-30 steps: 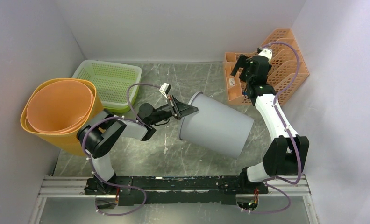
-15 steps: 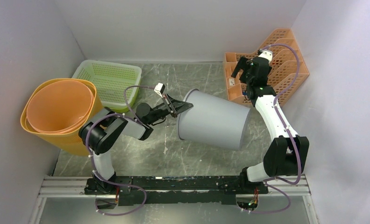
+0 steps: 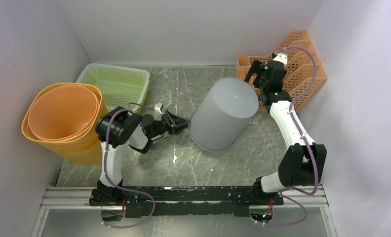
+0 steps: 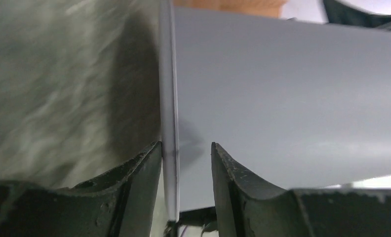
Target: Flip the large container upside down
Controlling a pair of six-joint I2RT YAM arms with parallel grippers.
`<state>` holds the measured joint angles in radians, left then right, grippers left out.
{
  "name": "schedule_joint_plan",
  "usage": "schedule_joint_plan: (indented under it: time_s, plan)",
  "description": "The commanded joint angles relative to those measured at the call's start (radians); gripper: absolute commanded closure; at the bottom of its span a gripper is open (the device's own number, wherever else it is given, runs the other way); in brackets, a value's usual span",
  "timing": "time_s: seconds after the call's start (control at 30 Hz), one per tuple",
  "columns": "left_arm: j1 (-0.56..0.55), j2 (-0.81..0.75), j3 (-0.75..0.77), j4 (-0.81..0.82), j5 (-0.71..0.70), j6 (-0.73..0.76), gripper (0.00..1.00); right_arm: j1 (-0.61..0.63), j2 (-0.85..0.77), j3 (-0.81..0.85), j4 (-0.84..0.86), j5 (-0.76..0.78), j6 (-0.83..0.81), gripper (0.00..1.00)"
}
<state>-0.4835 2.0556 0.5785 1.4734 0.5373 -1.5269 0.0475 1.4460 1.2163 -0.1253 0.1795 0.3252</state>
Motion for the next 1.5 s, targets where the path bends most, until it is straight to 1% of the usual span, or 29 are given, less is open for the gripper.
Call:
schedule_joint_plan:
  time_s: [0.0,0.13,0.2,0.23,0.33,0.37,0.57,0.63,0.73,0.87,0.93,1.03,1.13,1.2,1.23,1.3,1.4,1.47]
  plan:
    - [-0.001,0.062,-0.018,0.343,0.089,0.1,0.48,-0.009,-0.007,-0.006,0.023,-0.016,-0.006,0.0]
    - [0.0,0.083,-0.008,0.343,0.102,0.108,0.46,-0.01,-0.009,-0.006,0.023,-0.023,-0.008,0.0]
    - [0.0,0.084,-0.008,0.343,0.107,0.118,0.41,-0.01,-0.012,-0.005,0.021,-0.025,-0.011,0.0]
    - [0.001,0.086,-0.009,0.342,0.112,0.124,0.34,-0.009,-0.014,-0.005,0.021,-0.027,-0.011,0.0]
    - [0.006,0.093,-0.017,0.341,0.117,0.133,0.06,-0.01,-0.016,0.002,0.015,-0.042,-0.01,0.0]
    - [0.01,0.098,-0.022,0.339,0.119,0.132,0.0,-0.009,-0.016,0.007,0.01,-0.049,-0.008,0.0]
    - [0.03,0.116,-0.061,0.328,0.111,0.147,0.0,-0.009,-0.034,0.052,-0.022,-0.097,-0.01,0.0]
    - [0.036,0.1,-0.08,0.29,0.1,0.171,0.0,-0.01,-0.041,0.067,-0.034,-0.107,-0.012,0.0]
    - [0.041,0.042,-0.093,0.158,0.086,0.242,0.0,-0.009,-0.056,0.084,-0.047,-0.124,-0.012,0.0]
    - [0.032,-0.102,-0.065,-0.214,0.005,0.395,0.01,-0.01,-0.068,0.113,-0.061,-0.155,-0.009,0.0]
    - [0.017,-0.182,-0.021,-0.42,-0.06,0.48,0.01,-0.009,-0.07,0.126,-0.068,-0.175,-0.006,0.0]
    - [-0.017,-0.274,0.055,-0.662,-0.186,0.57,0.0,-0.009,-0.07,0.135,-0.072,-0.196,0.0,0.0]
    - [-0.074,-0.328,0.155,-0.894,-0.344,0.63,0.01,-0.008,-0.07,0.153,-0.079,-0.21,0.001,0.0]
    - [-0.114,-0.332,0.234,-1.028,-0.447,0.671,0.0,-0.008,-0.072,0.168,-0.085,-0.213,0.001,0.0]
    - [-0.13,-0.318,0.294,-1.092,-0.468,0.691,0.01,-0.008,-0.075,0.179,-0.087,-0.217,0.002,0.0]
    - [-0.146,-0.277,0.355,-1.129,-0.445,0.699,0.0,-0.008,-0.081,0.194,-0.095,-0.224,0.002,0.0]
    - [-0.175,-0.229,0.367,-1.074,-0.395,0.669,0.0,-0.006,-0.092,0.215,-0.111,-0.225,0.001,0.0]
    - [-0.208,-0.209,0.382,-1.071,-0.389,0.673,0.0,-0.006,-0.1,0.224,-0.117,-0.219,0.001,0.0]
